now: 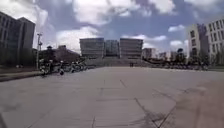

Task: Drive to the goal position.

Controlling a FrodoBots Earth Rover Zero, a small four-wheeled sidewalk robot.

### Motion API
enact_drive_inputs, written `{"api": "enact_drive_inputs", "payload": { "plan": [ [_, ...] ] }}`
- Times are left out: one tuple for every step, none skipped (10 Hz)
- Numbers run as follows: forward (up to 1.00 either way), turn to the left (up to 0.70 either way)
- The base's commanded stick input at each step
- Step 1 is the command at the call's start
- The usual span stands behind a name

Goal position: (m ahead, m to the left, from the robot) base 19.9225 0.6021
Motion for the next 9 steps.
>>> {"api": "enact_drive_inputs", "payload": {
  "plan": [
    [1.0,-0.02],
    [1.0,-0.03],
    [1.0,-0.06],
    [1.0,0.0],
    [1.0,0.0],
    [1.0,0.0],
    [1.0,-0.04],
    [1.0,0.0],
    [1.0,0.0]
  ]
}}
